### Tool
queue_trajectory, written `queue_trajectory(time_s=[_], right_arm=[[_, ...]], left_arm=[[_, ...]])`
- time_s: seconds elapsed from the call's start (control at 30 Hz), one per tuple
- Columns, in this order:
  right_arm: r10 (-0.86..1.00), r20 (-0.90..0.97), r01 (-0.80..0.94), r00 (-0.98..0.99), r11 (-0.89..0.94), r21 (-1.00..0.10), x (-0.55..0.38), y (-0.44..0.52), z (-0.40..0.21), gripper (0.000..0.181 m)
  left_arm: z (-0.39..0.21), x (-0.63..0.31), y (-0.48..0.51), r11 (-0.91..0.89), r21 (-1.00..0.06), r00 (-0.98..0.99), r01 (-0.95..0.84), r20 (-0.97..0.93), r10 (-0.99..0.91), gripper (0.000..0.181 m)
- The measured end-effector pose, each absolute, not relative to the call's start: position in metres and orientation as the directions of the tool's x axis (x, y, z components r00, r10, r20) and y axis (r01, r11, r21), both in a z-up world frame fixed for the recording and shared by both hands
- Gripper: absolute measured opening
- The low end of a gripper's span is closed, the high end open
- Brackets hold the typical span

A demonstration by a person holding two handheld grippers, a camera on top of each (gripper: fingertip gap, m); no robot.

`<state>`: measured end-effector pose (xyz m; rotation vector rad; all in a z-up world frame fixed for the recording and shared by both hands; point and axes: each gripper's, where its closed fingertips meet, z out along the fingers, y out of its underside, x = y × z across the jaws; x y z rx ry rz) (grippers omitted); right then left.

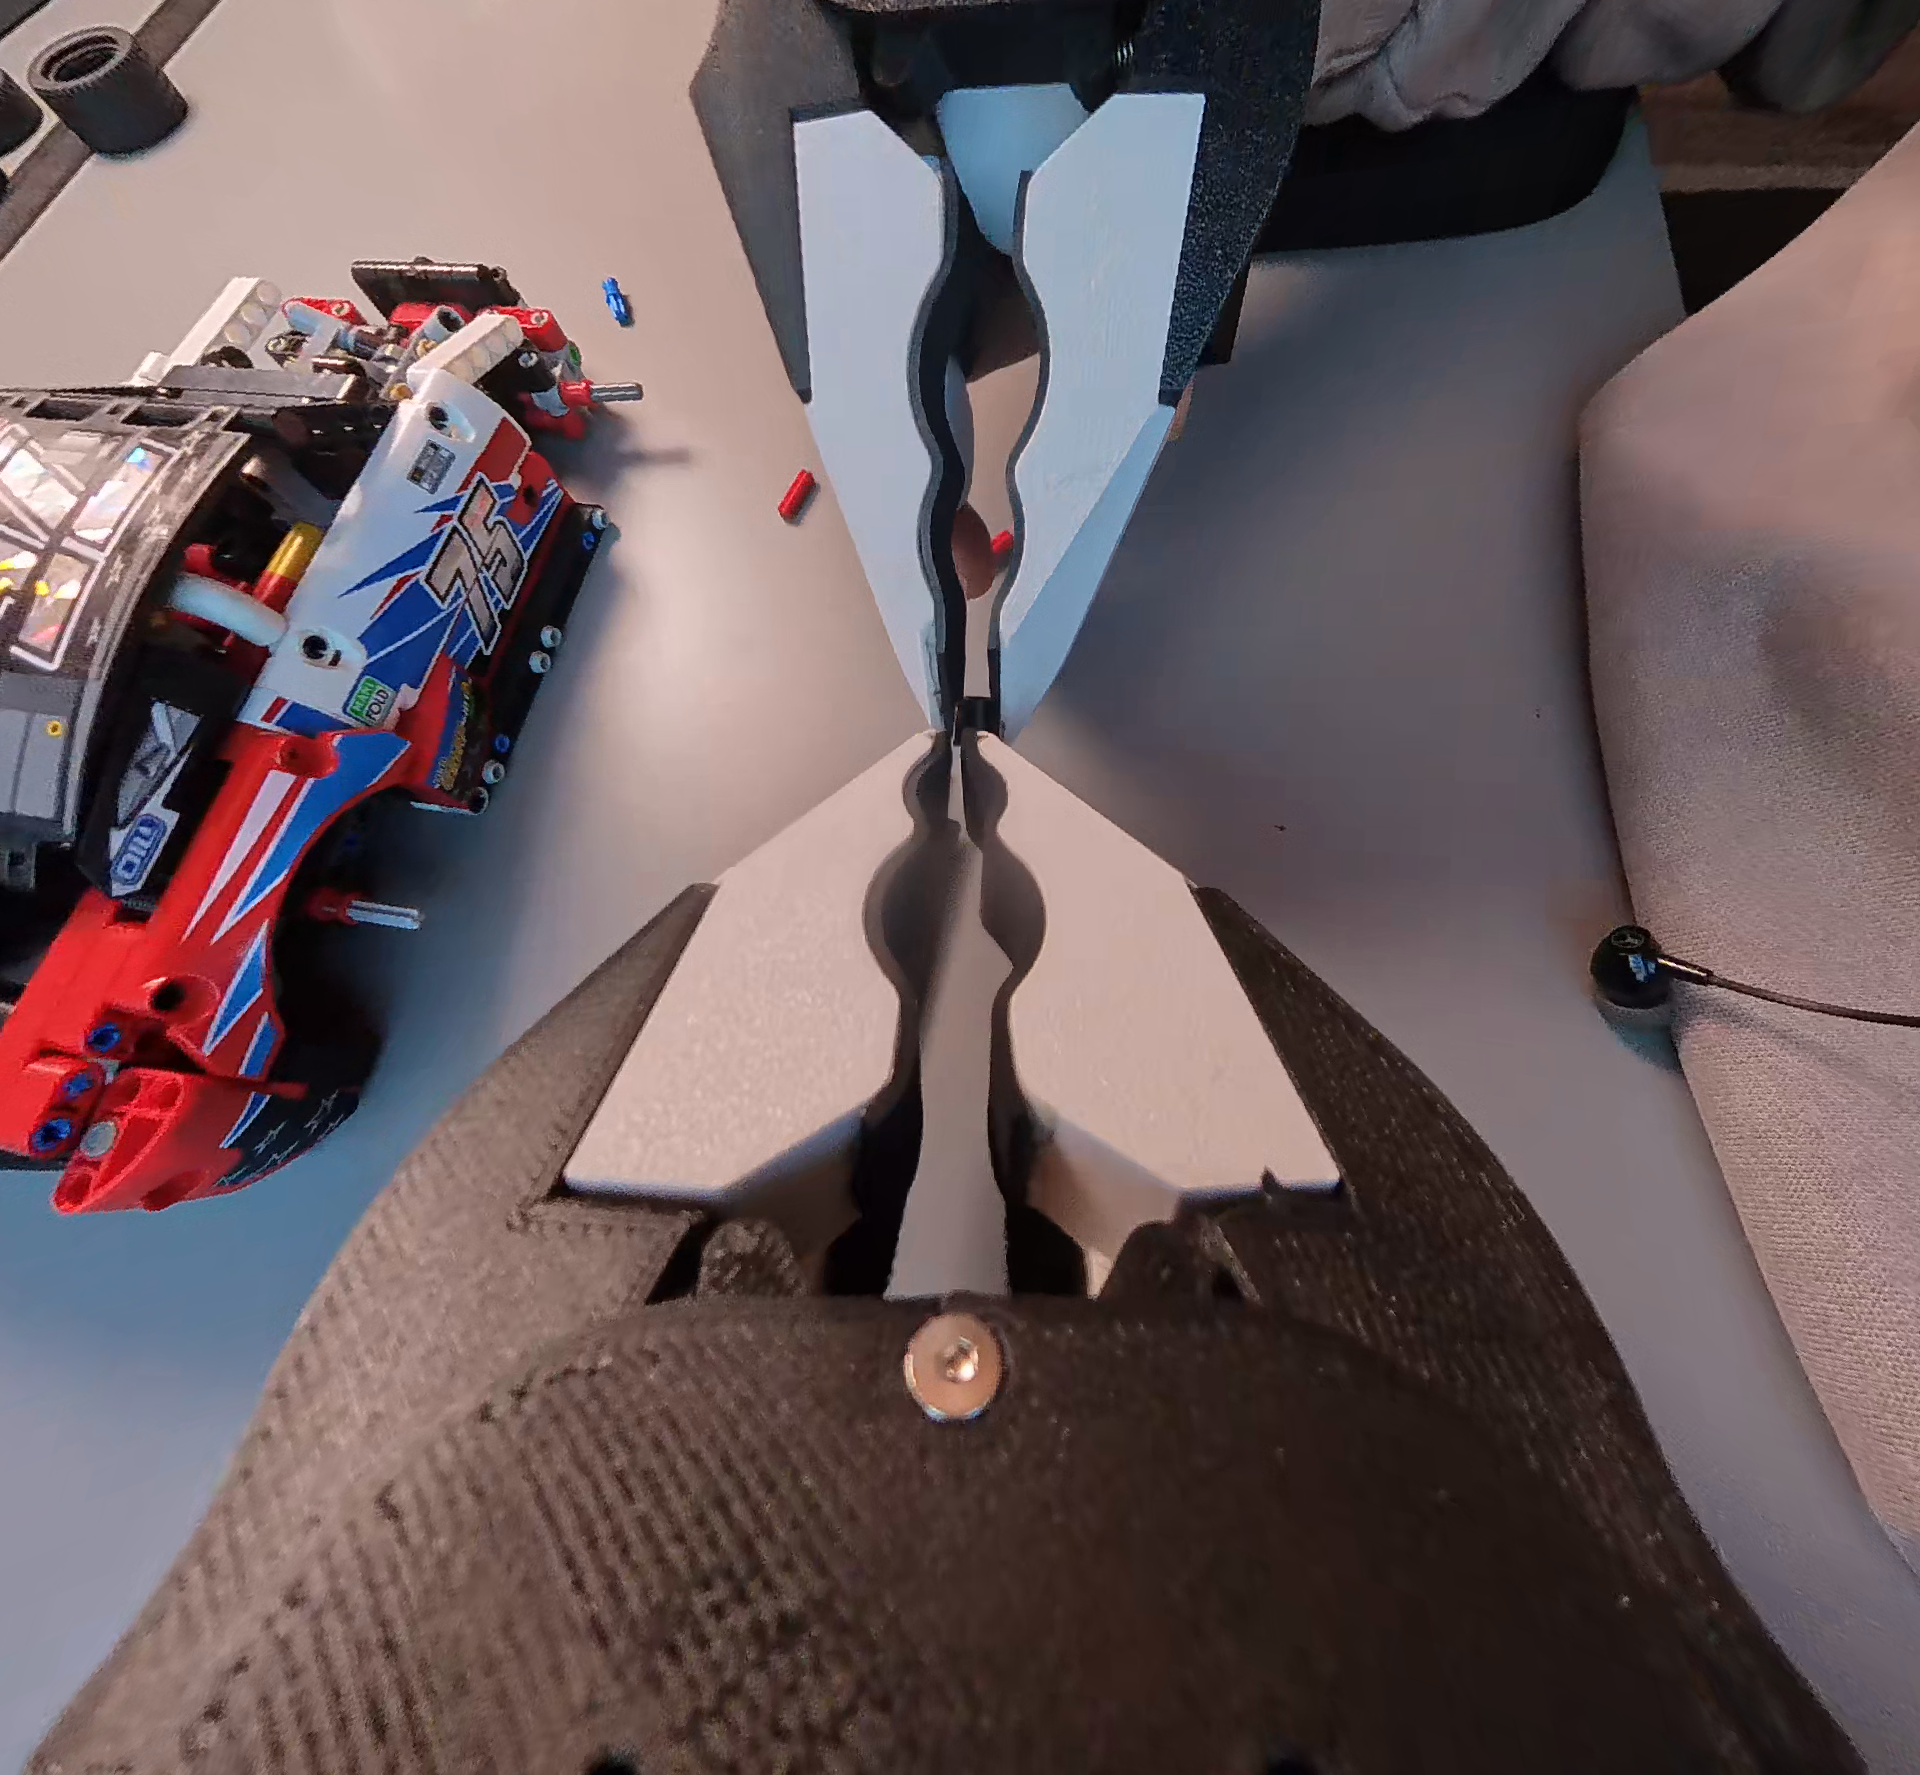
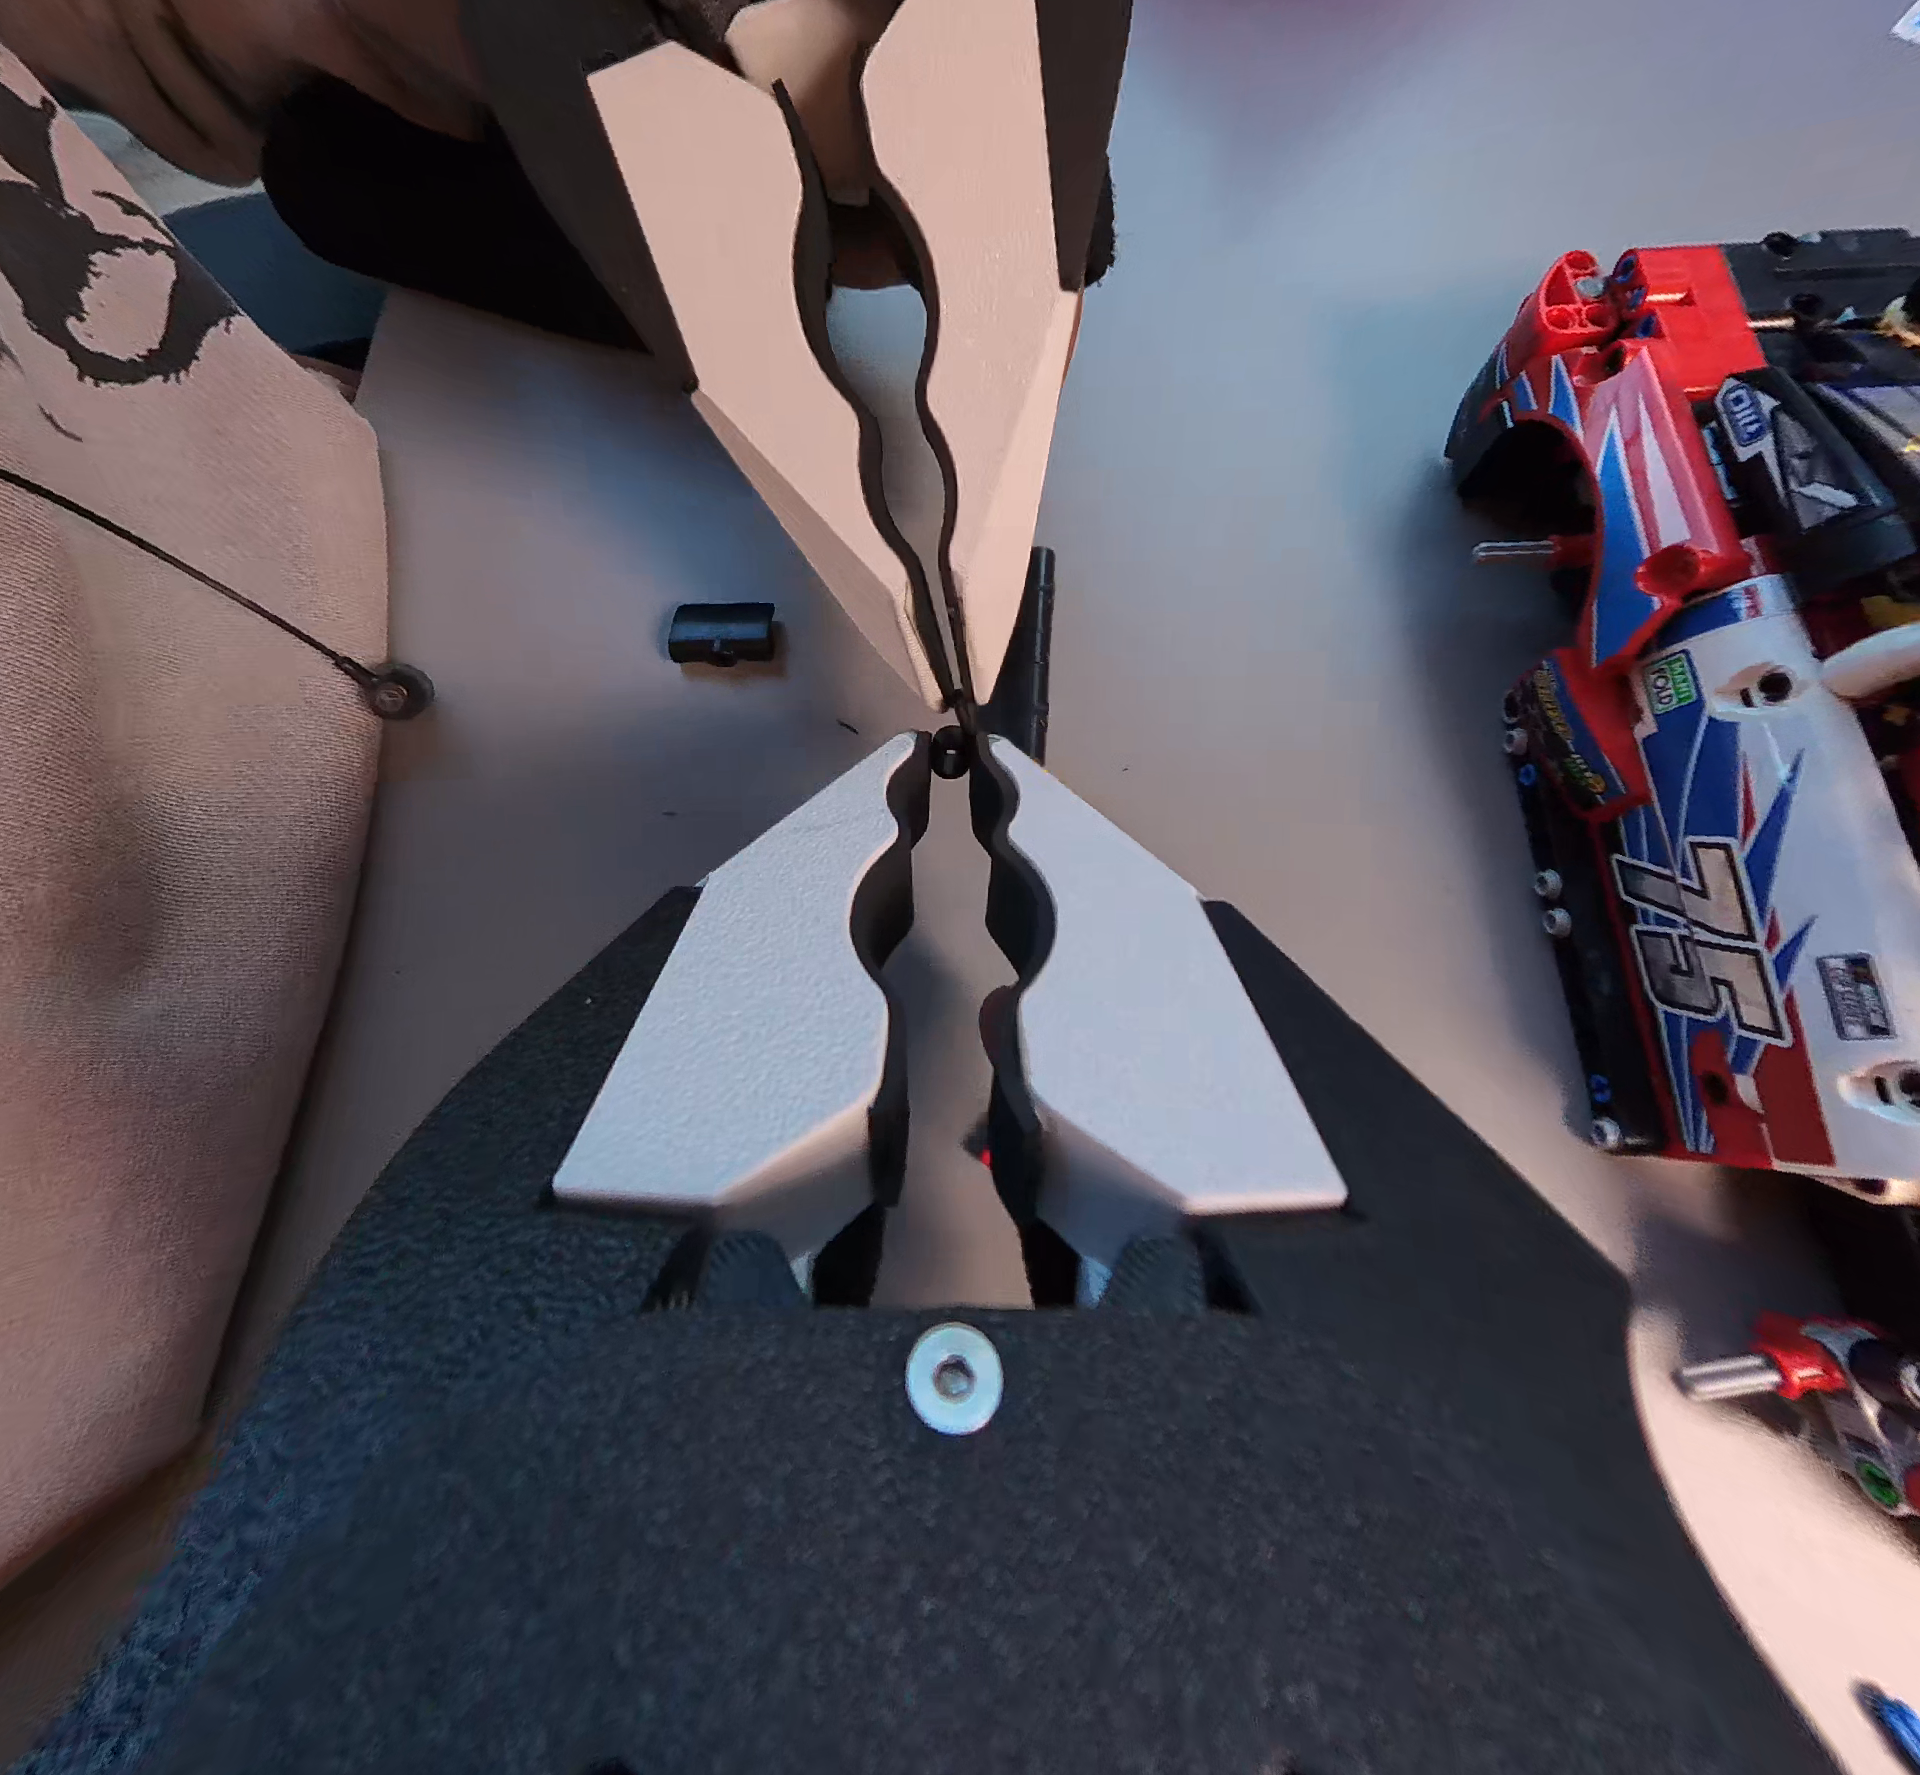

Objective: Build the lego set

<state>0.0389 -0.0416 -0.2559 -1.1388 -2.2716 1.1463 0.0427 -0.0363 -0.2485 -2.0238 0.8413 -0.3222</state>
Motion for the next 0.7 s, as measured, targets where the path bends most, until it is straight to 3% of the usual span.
queue_trajectory(time_s=[0.13,0.23,0.53,0.7], right_arm=[[0.8,-0.095,0.485,-0.592,0.26,-0.835,0.043,-0.023,-0.246,0.005],[0.818,-0.11,0.477,-0.565,0.215,-0.852,0.045,-0.008,-0.242,0.005],[0.812,-0.111,0.463,-0.573,0.209,-0.861,0.046,-0.009,-0.245,0.005],[0.805,-0.056,0.434,-0.591,0.259,-0.863,0.047,-0.012,-0.248,0.005]], left_arm=[[-0.26,0.016,-0.037,-0.445,-0.772,0.763,-0.454,-0.079,-0.642,0.028],[-0.275,0.011,-0.044,-0.481,-0.72,0.733,-0.5,-0.056,-0.678,0.035],[-0.284,0.011,-0.04,-0.414,-0.632,0.64,-0.655,-0.173,-0.749,0.013],[-0.281,0.018,-0.041,-0.542,-0.701,0.697,-0.463,0.09,-0.712,0.012]])
